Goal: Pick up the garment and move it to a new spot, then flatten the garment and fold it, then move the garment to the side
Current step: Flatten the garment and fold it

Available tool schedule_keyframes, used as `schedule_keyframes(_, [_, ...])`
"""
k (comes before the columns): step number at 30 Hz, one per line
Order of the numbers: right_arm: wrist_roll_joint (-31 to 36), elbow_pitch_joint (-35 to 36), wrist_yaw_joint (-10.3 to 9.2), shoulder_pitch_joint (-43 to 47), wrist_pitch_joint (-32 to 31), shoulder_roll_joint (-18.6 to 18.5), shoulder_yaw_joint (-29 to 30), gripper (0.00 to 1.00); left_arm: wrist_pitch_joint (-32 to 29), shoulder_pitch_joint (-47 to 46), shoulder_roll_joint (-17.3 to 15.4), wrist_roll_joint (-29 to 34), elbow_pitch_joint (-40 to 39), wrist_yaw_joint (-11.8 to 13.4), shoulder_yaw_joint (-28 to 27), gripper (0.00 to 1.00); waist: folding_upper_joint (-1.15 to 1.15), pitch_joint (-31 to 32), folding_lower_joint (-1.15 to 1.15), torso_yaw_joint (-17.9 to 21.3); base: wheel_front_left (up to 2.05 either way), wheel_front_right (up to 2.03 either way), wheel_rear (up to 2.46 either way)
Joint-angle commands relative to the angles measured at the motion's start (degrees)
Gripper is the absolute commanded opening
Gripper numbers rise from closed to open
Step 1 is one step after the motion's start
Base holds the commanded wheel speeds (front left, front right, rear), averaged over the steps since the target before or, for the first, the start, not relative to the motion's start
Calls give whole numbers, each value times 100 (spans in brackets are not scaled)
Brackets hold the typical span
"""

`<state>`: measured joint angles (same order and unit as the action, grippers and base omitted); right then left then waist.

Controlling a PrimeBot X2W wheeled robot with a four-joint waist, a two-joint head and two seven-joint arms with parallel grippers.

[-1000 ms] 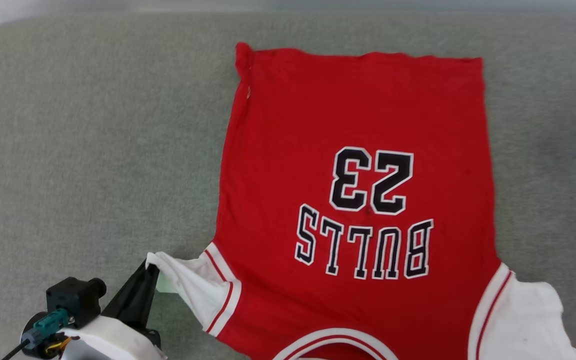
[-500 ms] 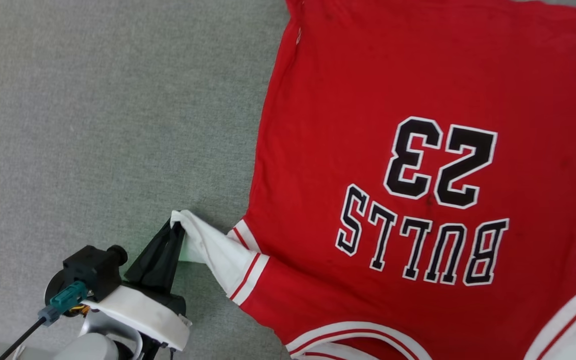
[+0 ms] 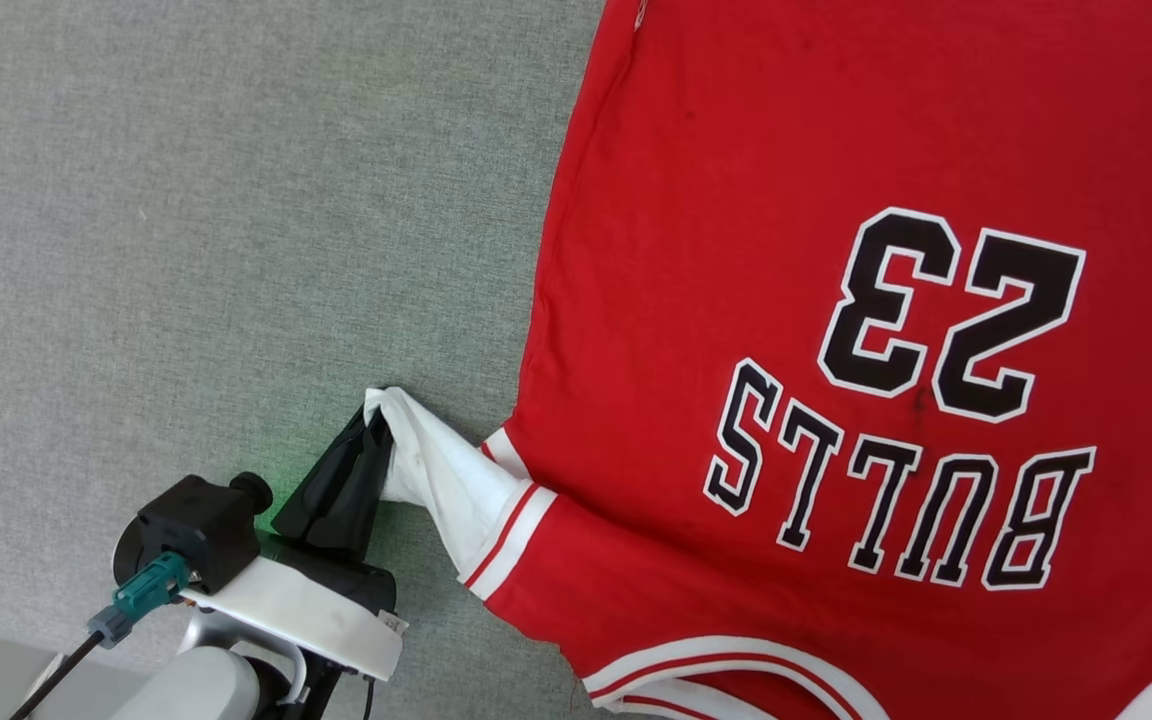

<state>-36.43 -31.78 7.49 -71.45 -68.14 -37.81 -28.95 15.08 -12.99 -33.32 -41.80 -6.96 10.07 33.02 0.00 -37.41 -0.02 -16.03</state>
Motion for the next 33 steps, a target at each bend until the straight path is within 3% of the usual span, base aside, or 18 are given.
schedule_keyframes(1, [-26, -268, 0, 744, -67, 195, -283, 81, 12, -13, 42, 25, 44, -17, -15, 0, 0, 17, 2, 12, 0, 0, 0])
schedule_keyframes(3, [-3, -210, 0, 669, 11, 165, -255, 0, 12, 10, 41, 61, 73, -37, -48, 0, 0, 86, 2, 55, 0, 0, 0])
schedule_keyframes(8, [-106, 122, -1, 293, 344, 66, -279, 0, 13, 300, 0, 42, 123, 1, -212, 0, 0, 663, 2, 330, 0, 0, 0])
schedule_keyframes(13, [-582, 516, -2, 471, 601, -154, -502, 0, 13, 593, -80, -9, 88, 66, -322, 0, 0, 1171, 2, 570, 0, 0, 0])
schedule_keyframes(18, [-1134, 1188, -1, 907, 889, -714, -778, 0, -12, 900, -178, -67, 23, 167, -357, 0, 0, 1594, 2, 740, 0, 0, 0])
schedule_keyframes(27, [-2035, 2578, -1, 2648, 1436, -2088, -1186, 0, -56, 1346, -347, -156, -119, 368, -418, 0, 0, 2105, 2, 1050, 0, 0, 0])
schedule_keyframes(33, [-2470, 2875, -1, 4218, 1985, -2678, -1202, 0, -112, 1500, -478, -117, -266, 501, -435, 0, 0, 2228, 2, 1172, 0, 0, 0])
